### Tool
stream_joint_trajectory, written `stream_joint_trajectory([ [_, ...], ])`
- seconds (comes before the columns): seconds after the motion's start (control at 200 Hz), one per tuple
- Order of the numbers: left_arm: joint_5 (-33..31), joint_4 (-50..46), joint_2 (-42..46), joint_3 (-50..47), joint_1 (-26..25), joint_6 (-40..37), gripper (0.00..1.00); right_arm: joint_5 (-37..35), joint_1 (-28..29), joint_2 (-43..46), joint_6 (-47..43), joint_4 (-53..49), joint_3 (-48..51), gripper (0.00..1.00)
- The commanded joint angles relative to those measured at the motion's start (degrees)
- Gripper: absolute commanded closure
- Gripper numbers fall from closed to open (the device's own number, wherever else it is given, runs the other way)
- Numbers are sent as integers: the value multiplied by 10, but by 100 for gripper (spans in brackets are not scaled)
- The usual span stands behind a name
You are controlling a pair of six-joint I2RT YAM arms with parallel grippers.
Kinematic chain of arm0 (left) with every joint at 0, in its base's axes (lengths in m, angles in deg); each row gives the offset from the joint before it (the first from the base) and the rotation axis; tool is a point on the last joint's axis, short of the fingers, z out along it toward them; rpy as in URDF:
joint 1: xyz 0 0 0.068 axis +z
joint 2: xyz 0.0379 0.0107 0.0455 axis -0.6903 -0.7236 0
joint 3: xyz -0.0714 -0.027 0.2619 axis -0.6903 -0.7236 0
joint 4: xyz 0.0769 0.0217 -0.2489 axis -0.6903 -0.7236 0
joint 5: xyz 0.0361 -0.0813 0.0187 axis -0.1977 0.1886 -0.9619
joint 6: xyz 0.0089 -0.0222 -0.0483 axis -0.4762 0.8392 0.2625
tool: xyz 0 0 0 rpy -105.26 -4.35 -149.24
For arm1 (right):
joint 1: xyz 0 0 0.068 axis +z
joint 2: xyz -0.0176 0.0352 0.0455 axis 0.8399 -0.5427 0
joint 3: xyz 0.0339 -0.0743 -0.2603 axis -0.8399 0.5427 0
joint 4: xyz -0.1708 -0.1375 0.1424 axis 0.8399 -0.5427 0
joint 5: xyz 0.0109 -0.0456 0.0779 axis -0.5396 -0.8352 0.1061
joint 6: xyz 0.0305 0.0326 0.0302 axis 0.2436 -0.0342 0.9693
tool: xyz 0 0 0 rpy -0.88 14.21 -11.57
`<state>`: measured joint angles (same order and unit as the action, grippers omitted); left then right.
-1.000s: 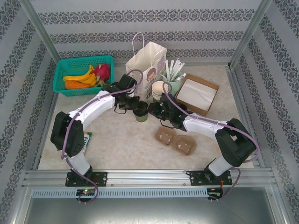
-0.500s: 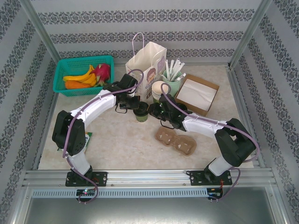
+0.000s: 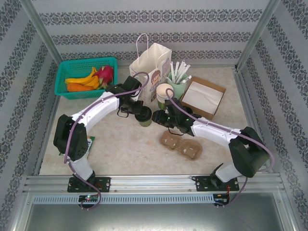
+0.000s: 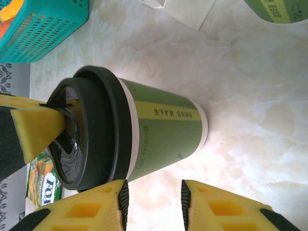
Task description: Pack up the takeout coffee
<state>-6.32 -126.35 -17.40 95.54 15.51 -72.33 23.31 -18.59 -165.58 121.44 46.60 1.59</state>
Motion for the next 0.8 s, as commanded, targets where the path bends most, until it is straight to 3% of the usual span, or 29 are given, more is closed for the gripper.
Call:
stream_joint_trajectory([
  [0.0,3,-77,12,5,-12,-40,100,25,-14,22,-15,-18,-7,59],
  [0.145,28,-78,21,-3,-12,-75,100,42,-23,25,-22,-41,-21,49],
  [0.255,46,-76,26,-15,-17,-112,100,54,-28,21,-9,-42,-25,48],
  [0.47,50,-51,49,-47,-34,-154,100,94,-31,-14,-5,-32,-37,56],
  [0.794,41,-17,60,-83,-45,-134,100,153,-28,-64,4,-3,-43,59],
])
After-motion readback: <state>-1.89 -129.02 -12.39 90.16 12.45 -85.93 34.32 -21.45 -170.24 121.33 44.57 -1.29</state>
